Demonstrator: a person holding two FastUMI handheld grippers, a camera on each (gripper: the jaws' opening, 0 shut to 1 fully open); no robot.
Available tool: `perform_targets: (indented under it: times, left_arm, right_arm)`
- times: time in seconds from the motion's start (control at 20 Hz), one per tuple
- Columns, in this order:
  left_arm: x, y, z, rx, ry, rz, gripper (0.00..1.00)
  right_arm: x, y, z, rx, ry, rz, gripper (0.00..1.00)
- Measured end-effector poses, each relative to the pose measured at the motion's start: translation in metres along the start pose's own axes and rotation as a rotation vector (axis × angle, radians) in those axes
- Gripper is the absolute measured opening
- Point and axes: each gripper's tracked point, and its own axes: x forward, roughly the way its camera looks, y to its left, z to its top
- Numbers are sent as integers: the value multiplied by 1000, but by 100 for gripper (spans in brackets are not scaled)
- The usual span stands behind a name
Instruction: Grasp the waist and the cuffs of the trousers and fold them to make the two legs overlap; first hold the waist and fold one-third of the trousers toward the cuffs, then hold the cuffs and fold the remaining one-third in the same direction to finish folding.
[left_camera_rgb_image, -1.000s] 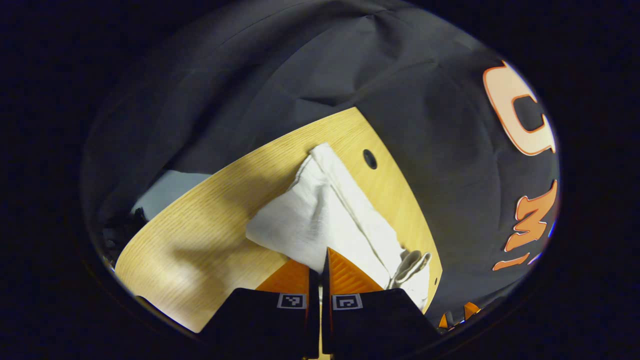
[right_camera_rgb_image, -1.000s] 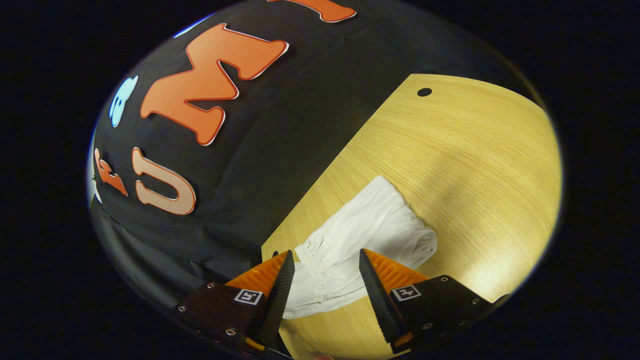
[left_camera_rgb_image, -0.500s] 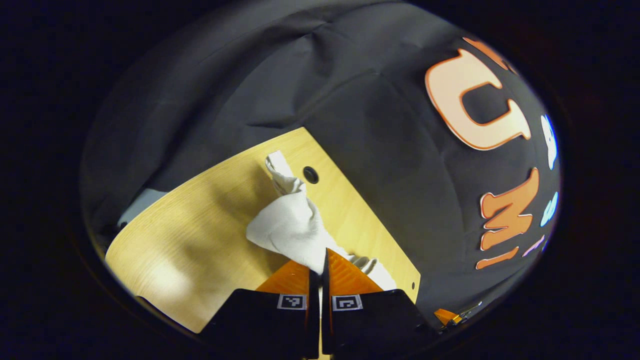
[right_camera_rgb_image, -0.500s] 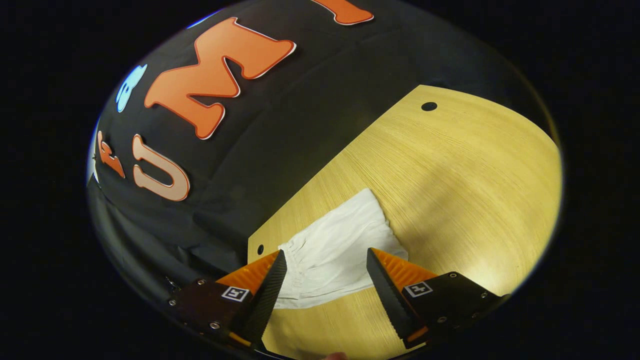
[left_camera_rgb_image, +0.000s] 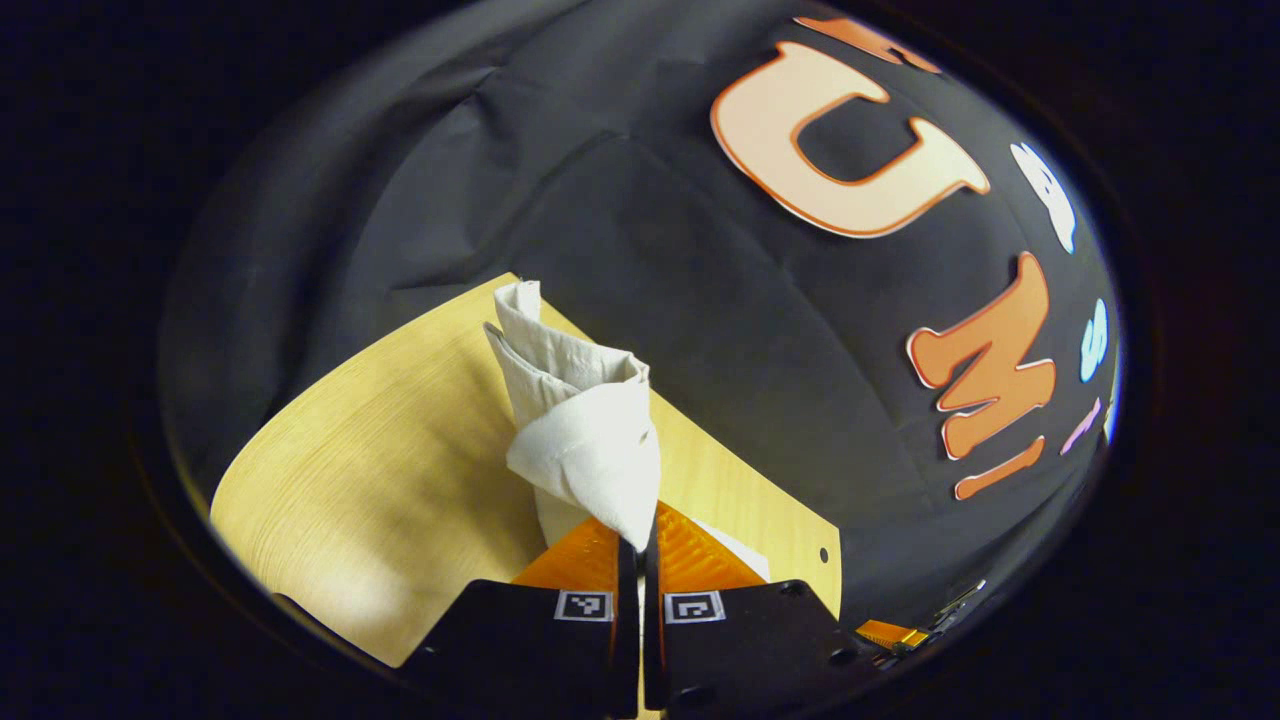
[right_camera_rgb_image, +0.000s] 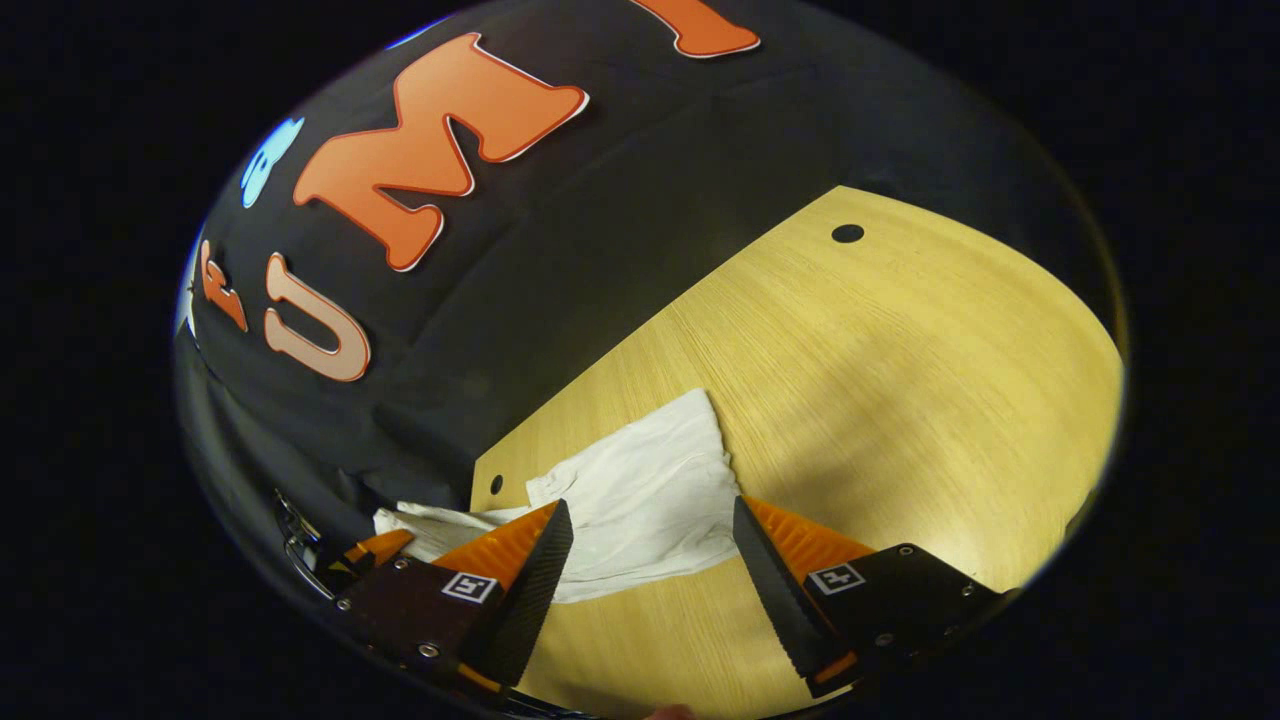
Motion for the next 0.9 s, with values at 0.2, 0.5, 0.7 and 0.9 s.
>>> perform_targets:
  times: [0.2,0.5,0.7,0.9]
  left_arm:
    - [15,-43,-20,47,25,-29,5]
    - [47,-102,-56,55,79,-64,5]
    - [70,-144,-89,77,127,-78,7]
    - [90,-174,-120,131,172,-71,5]
  right_arm:
    - [-10,-15,0,-40,10,-13,98]
    - [-21,-39,0,-48,31,-17,98]
    - [-28,-61,3,-33,35,-14,98]
    - [-34,-84,13,-8,27,-19,98]
